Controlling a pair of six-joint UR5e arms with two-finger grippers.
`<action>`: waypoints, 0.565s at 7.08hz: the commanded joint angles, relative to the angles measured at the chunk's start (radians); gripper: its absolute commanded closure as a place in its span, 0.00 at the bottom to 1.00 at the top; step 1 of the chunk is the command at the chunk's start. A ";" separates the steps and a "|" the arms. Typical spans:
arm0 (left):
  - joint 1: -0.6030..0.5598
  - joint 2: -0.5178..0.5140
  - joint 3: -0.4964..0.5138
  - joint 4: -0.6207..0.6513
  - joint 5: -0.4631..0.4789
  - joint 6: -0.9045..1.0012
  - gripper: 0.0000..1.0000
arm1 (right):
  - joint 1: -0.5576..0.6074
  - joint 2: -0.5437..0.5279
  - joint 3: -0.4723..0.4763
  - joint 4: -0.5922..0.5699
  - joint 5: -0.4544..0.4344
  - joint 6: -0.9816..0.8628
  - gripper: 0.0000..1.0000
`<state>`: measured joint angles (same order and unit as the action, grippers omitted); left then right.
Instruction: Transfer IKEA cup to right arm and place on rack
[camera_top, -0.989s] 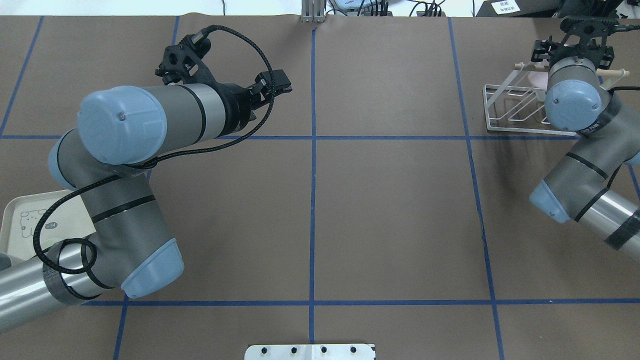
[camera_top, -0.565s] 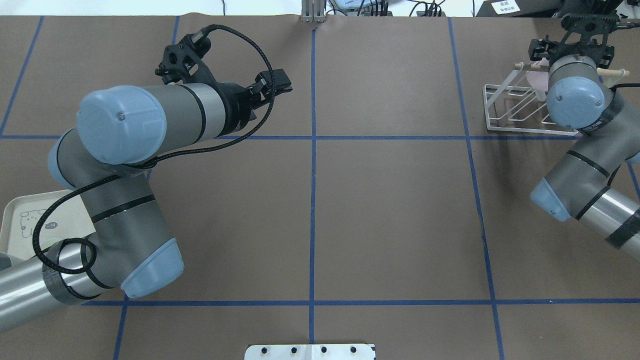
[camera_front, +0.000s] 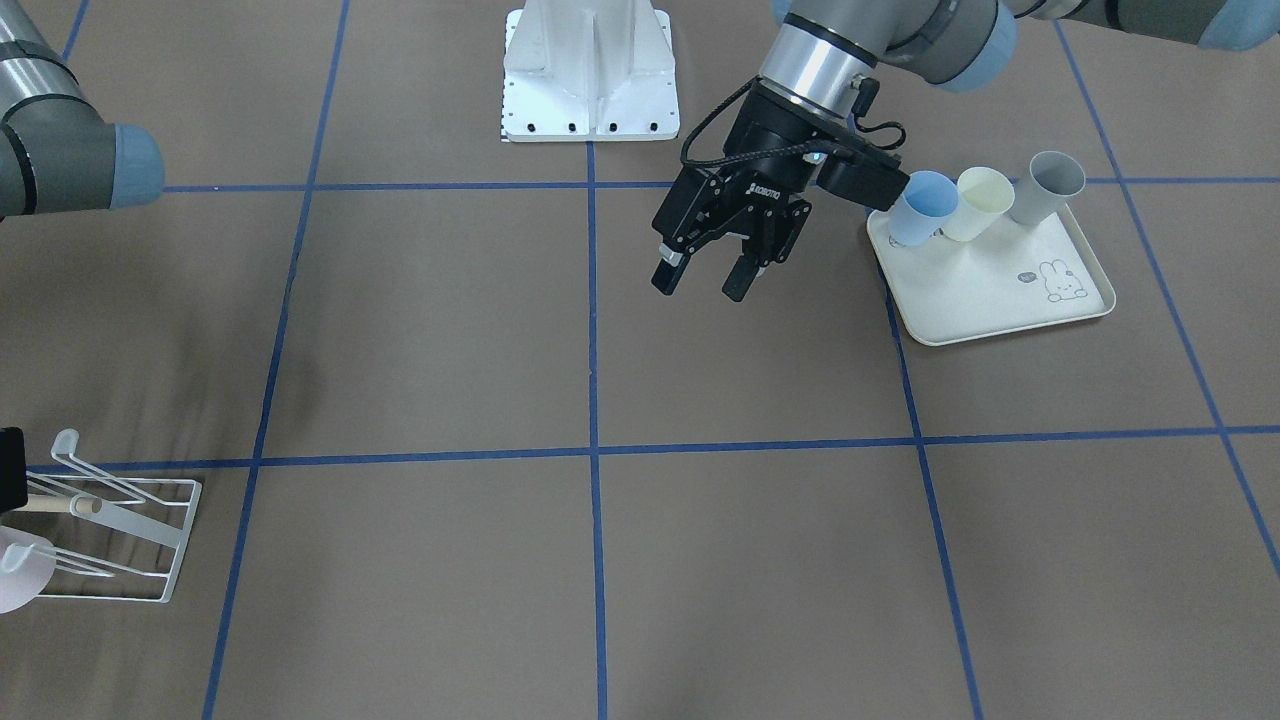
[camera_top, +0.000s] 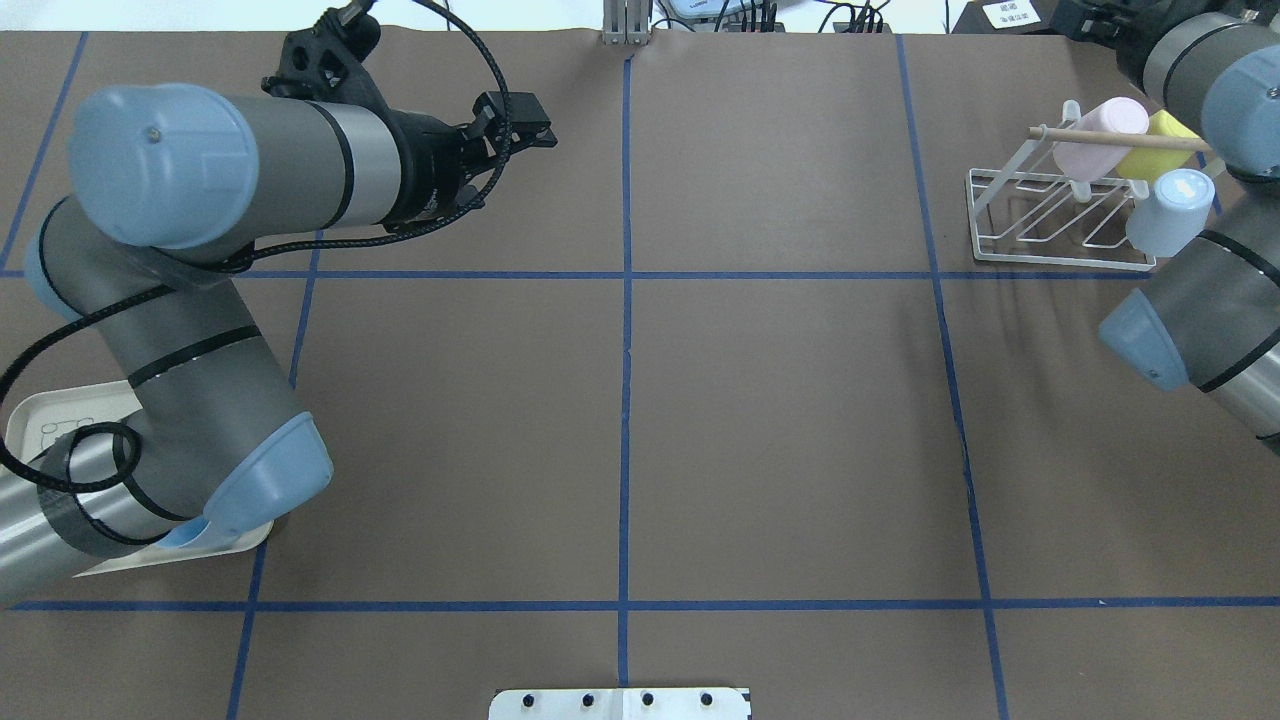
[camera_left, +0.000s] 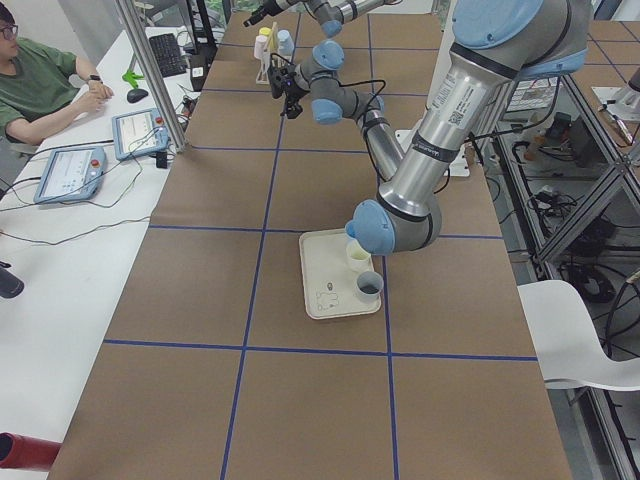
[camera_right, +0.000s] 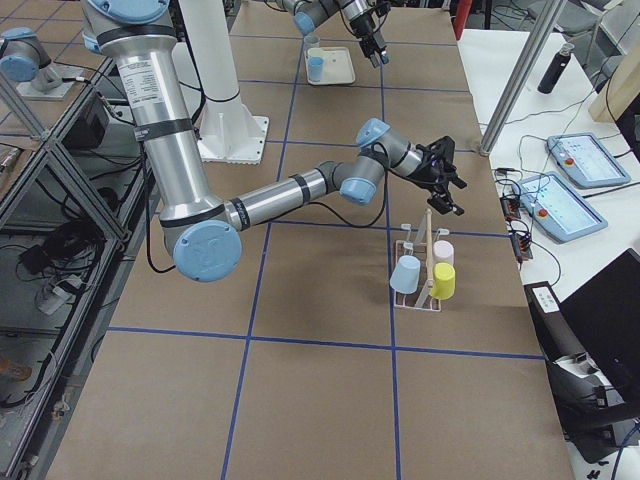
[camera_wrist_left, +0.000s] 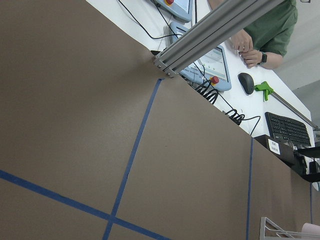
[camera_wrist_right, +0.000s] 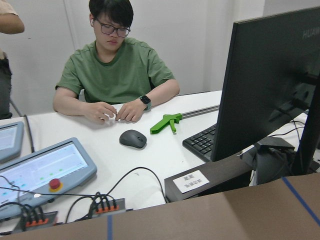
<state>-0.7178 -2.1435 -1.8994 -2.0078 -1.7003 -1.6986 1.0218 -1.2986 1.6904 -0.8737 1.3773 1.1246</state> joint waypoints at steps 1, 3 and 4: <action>-0.093 0.005 -0.085 0.254 -0.129 0.142 0.00 | 0.006 0.001 0.116 -0.001 0.197 0.162 0.00; -0.124 0.092 -0.205 0.491 -0.137 0.403 0.00 | 0.000 0.031 0.179 0.004 0.374 0.346 0.00; -0.140 0.214 -0.269 0.503 -0.162 0.506 0.00 | 0.000 0.056 0.184 0.008 0.437 0.416 0.00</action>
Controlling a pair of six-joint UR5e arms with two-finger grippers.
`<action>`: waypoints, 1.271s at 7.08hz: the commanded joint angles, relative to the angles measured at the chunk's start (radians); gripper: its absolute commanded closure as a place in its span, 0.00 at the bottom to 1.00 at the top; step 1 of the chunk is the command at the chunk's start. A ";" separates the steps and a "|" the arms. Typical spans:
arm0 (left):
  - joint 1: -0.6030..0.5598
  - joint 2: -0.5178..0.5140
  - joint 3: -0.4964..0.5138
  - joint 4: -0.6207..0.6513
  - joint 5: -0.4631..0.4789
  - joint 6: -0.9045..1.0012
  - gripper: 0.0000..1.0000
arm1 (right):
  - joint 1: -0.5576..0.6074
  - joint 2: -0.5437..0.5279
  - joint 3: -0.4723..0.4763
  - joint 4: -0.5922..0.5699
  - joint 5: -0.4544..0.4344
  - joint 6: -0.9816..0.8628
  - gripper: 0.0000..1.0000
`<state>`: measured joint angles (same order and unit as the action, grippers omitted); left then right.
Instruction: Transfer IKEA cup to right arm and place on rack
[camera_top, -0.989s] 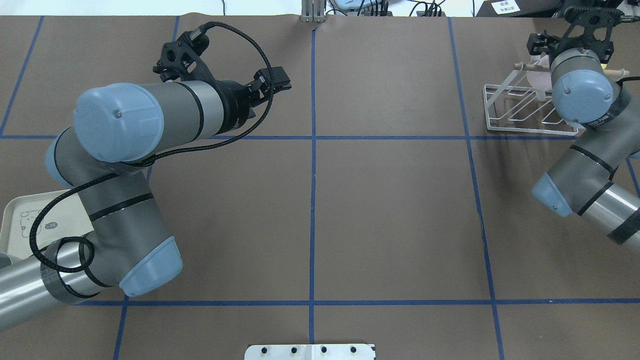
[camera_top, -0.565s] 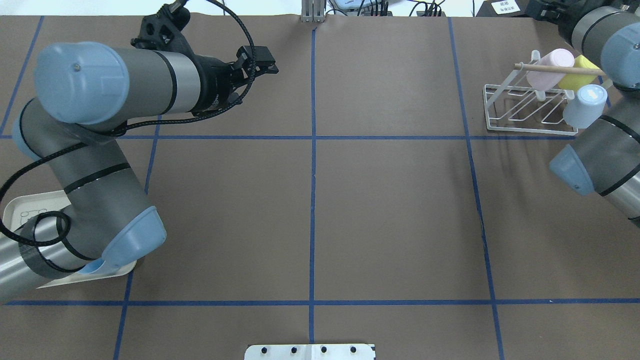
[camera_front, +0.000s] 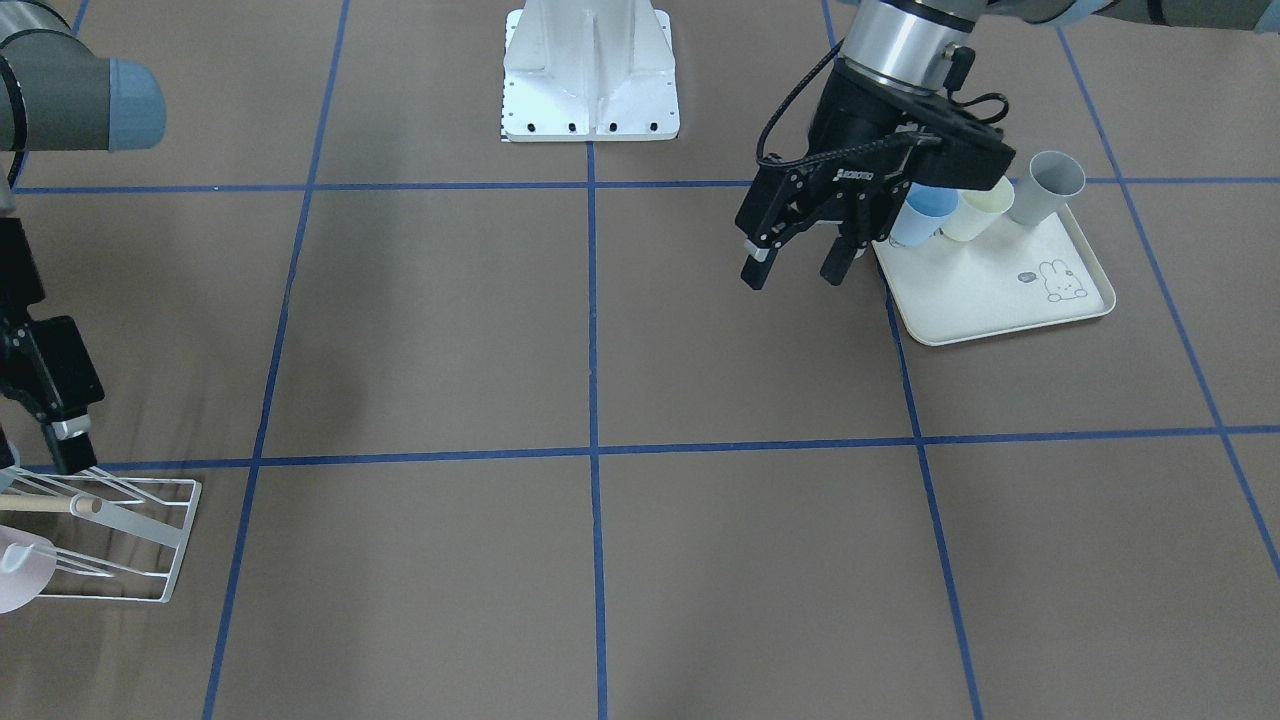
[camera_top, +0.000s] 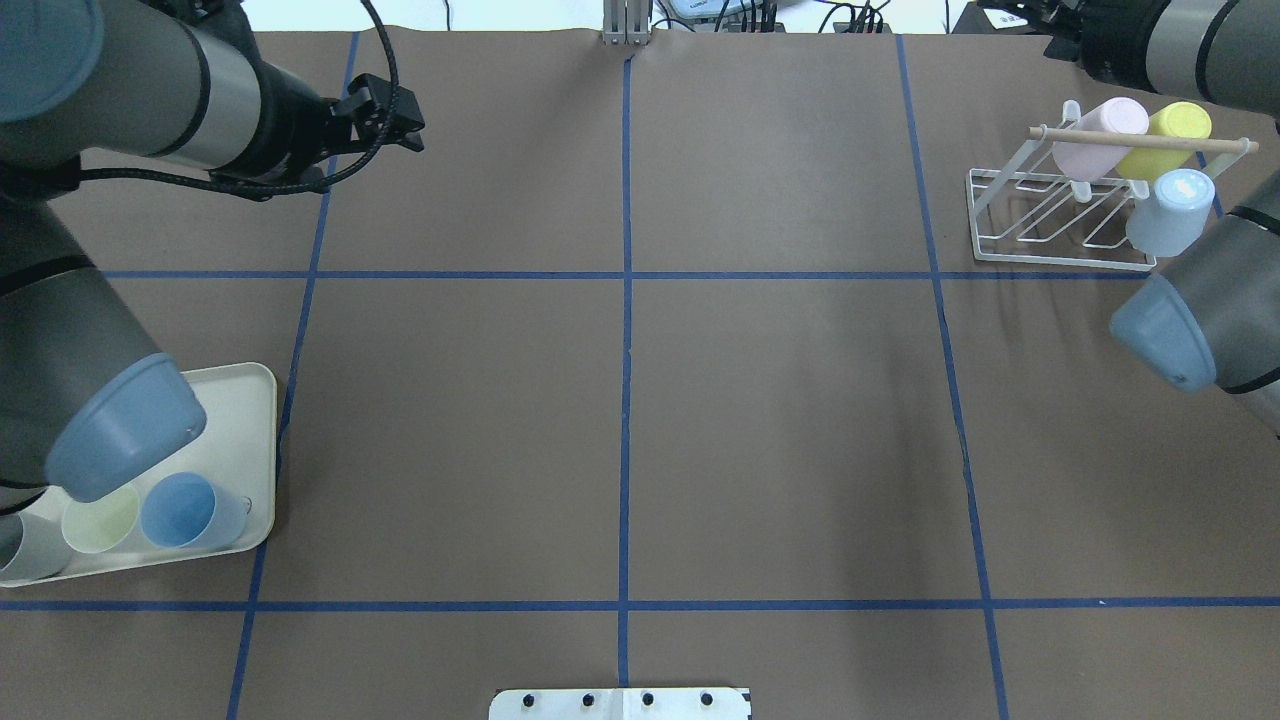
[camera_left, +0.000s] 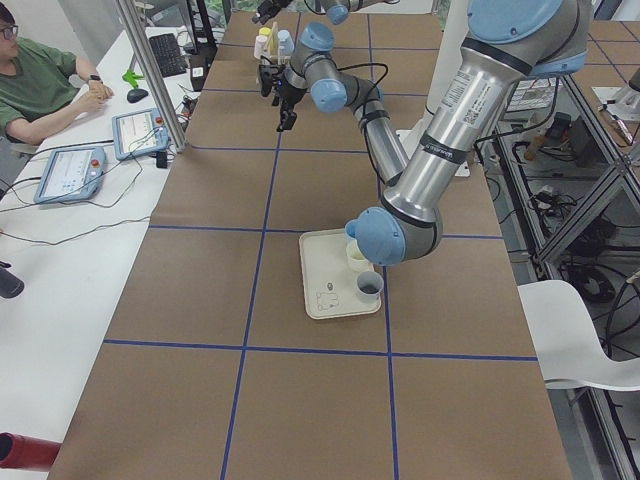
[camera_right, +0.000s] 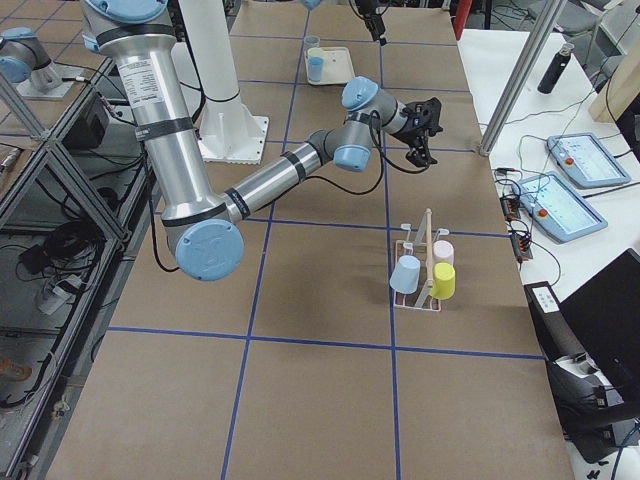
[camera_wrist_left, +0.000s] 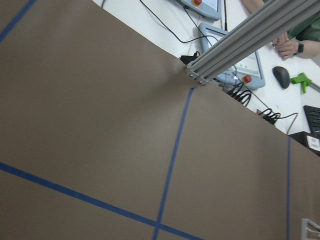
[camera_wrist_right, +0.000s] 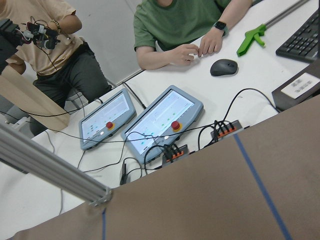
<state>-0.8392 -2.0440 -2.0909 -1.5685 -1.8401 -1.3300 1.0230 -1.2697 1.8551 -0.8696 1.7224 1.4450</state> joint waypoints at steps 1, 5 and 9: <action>-0.055 0.216 -0.109 0.064 -0.116 0.247 0.00 | -0.006 0.064 0.019 0.006 0.135 0.144 0.00; -0.204 0.711 -0.141 -0.110 -0.248 0.689 0.00 | -0.127 0.141 0.030 0.012 0.146 0.290 0.00; -0.202 0.939 0.075 -0.586 -0.270 0.638 0.00 | -0.170 0.142 0.027 0.014 0.106 0.285 0.00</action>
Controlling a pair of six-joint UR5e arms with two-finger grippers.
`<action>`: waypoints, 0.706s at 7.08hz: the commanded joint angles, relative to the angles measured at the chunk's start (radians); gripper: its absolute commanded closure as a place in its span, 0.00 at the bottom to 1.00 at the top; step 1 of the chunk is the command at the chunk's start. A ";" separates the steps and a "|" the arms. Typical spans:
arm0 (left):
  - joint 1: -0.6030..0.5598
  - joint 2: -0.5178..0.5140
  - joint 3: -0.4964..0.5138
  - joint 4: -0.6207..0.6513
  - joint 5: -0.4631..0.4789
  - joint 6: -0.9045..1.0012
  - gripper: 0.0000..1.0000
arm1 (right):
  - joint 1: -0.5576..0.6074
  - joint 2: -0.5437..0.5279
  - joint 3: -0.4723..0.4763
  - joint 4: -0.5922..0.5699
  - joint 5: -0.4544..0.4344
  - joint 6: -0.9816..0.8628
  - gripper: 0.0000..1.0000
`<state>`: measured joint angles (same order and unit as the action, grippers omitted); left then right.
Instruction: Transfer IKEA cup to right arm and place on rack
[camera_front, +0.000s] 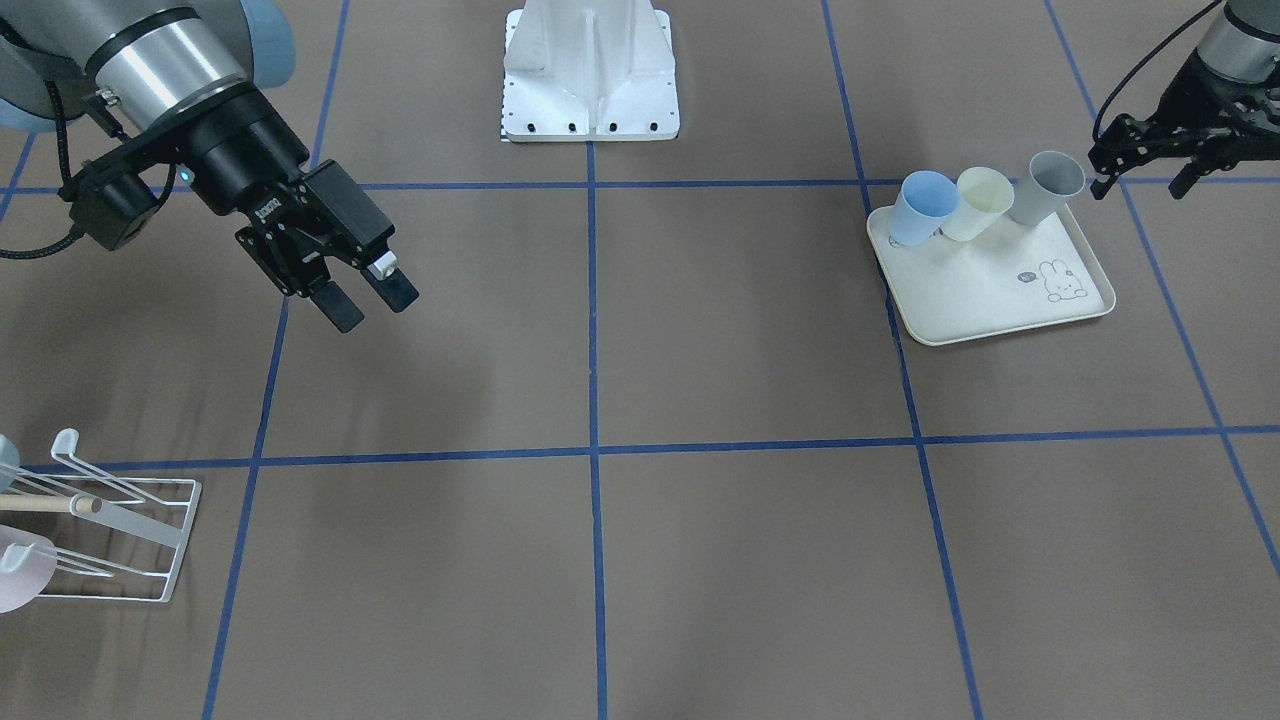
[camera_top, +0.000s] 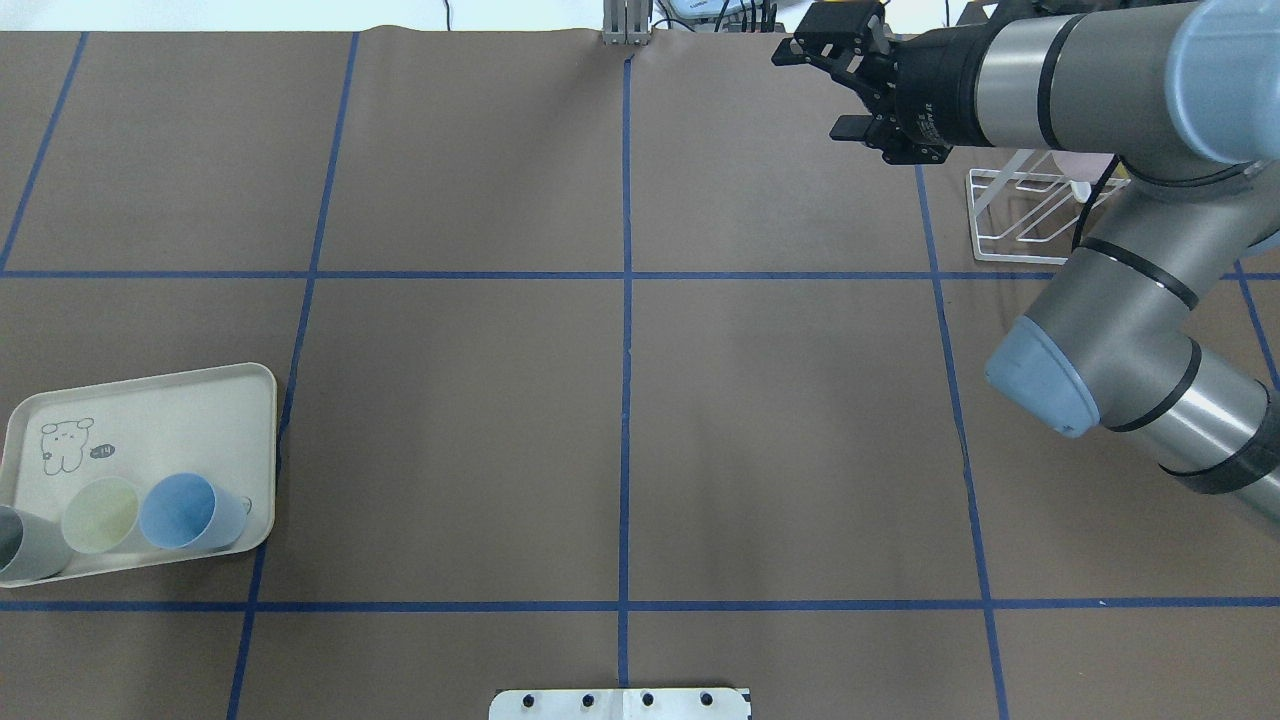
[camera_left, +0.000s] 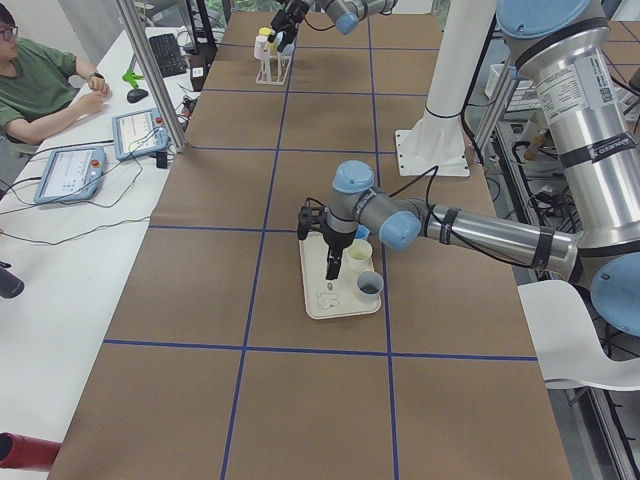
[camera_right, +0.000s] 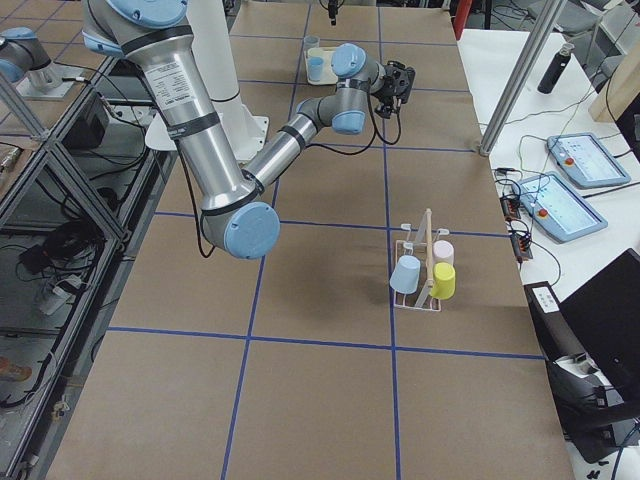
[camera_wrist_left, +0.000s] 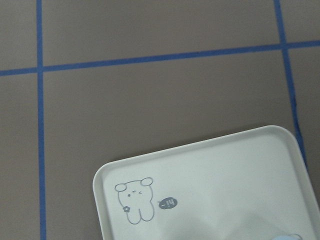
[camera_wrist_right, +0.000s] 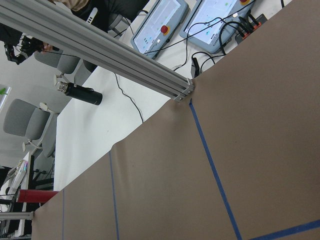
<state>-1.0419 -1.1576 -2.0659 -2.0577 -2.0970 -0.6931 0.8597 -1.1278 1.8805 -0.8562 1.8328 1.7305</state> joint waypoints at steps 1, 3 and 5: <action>0.000 0.083 0.050 -0.123 -0.023 0.001 0.00 | -0.008 0.000 0.000 0.000 -0.004 0.000 0.00; 0.017 0.111 0.055 -0.122 -0.038 -0.011 0.00 | -0.008 -0.001 0.000 0.000 -0.003 0.000 0.00; 0.026 0.113 0.062 -0.122 -0.040 -0.016 0.00 | -0.008 -0.001 0.000 0.000 -0.004 -0.002 0.00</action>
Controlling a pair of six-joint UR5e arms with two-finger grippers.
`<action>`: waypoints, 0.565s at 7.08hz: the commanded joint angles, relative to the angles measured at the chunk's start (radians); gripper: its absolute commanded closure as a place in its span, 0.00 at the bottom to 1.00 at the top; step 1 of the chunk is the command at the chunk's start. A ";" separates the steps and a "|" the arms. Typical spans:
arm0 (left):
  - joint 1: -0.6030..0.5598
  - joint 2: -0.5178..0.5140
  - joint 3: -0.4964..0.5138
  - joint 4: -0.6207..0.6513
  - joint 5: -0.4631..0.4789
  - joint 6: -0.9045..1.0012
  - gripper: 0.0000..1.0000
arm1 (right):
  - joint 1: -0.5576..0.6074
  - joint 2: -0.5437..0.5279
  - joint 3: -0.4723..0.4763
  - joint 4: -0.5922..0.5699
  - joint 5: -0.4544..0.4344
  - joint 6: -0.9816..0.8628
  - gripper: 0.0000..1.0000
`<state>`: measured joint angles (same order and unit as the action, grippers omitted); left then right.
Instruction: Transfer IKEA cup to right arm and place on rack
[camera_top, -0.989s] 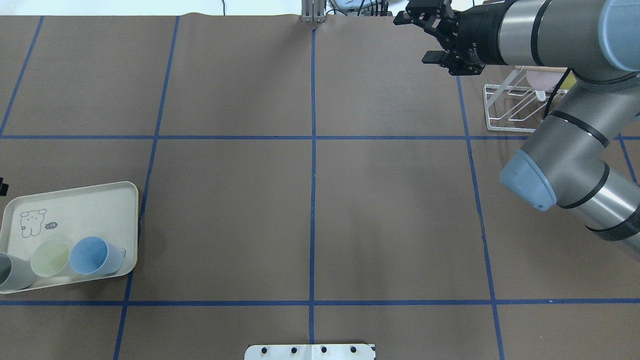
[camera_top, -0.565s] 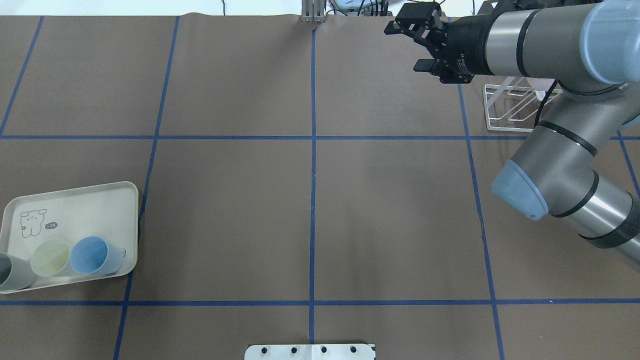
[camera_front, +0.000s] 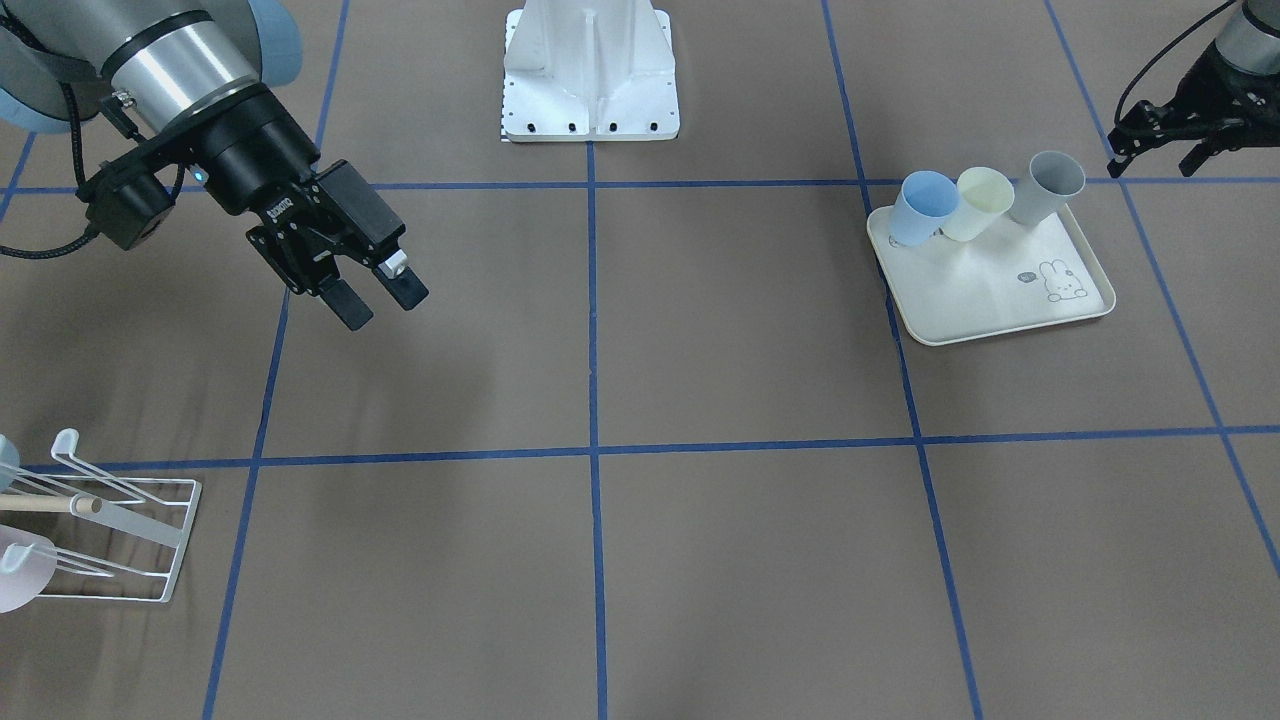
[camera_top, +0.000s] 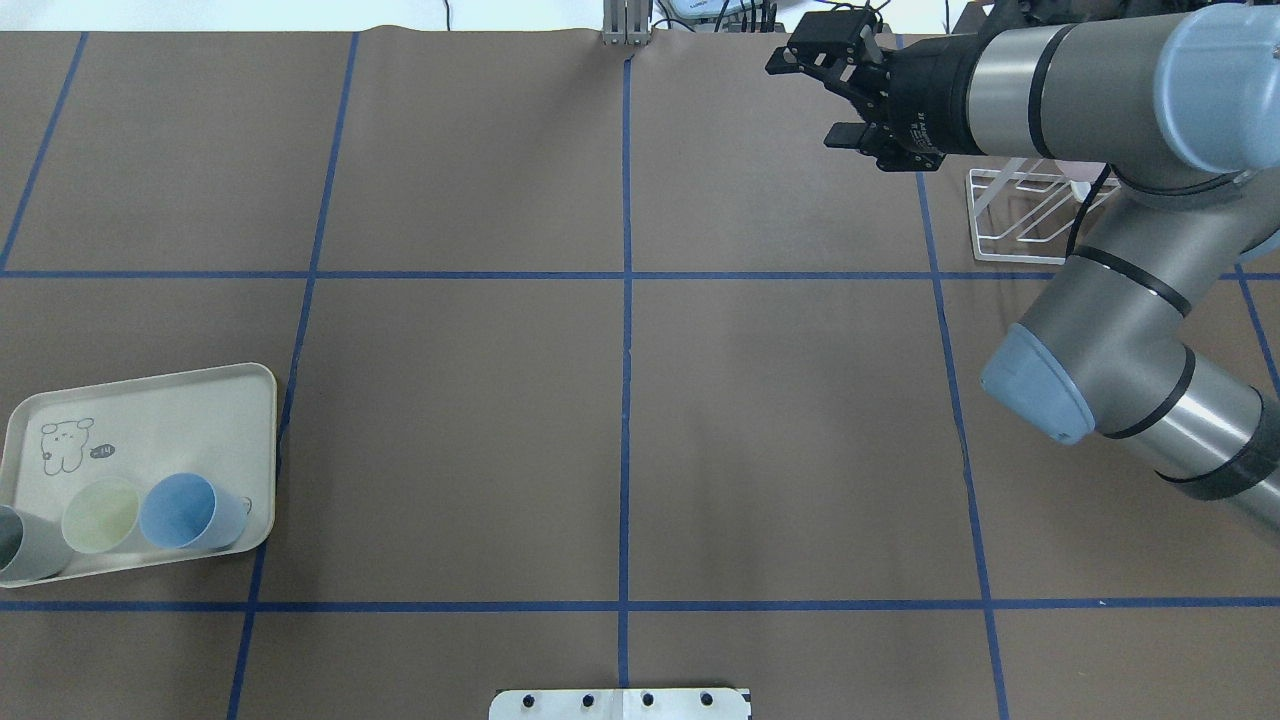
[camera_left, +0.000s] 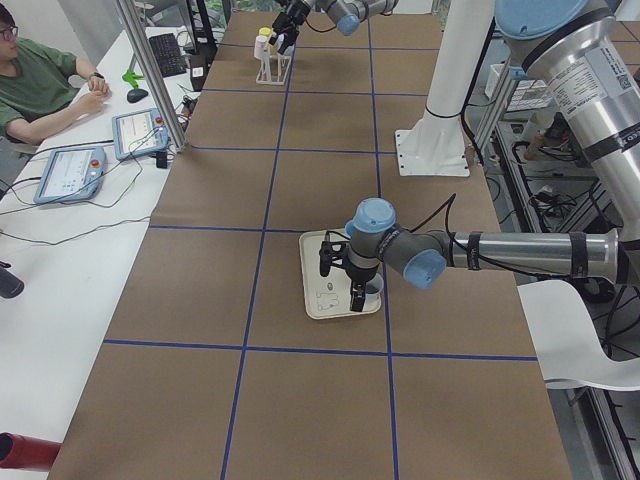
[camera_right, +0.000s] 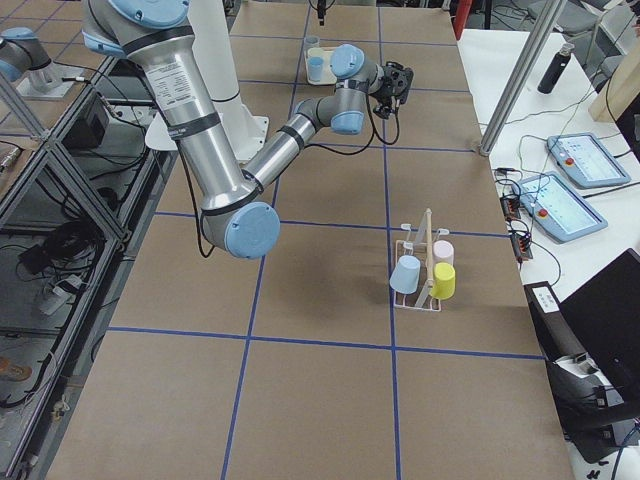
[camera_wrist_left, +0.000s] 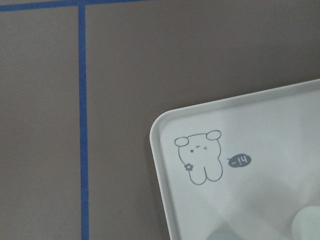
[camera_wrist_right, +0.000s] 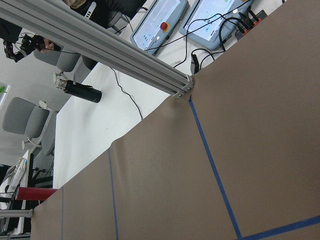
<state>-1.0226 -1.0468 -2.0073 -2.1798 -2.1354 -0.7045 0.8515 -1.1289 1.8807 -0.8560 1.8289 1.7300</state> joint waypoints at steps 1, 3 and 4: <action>0.018 0.001 0.004 0.000 -0.004 -0.004 0.00 | 0.000 0.000 -0.003 0.000 0.000 -0.001 0.00; 0.108 -0.004 0.004 -0.001 -0.015 -0.079 0.00 | -0.003 0.000 -0.006 0.000 0.000 -0.004 0.00; 0.130 -0.009 0.004 -0.003 -0.015 -0.095 0.00 | -0.003 -0.002 -0.006 0.000 0.000 -0.004 0.00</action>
<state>-0.9323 -1.0504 -2.0035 -2.1812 -2.1496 -0.7655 0.8491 -1.1295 1.8752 -0.8560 1.8285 1.7264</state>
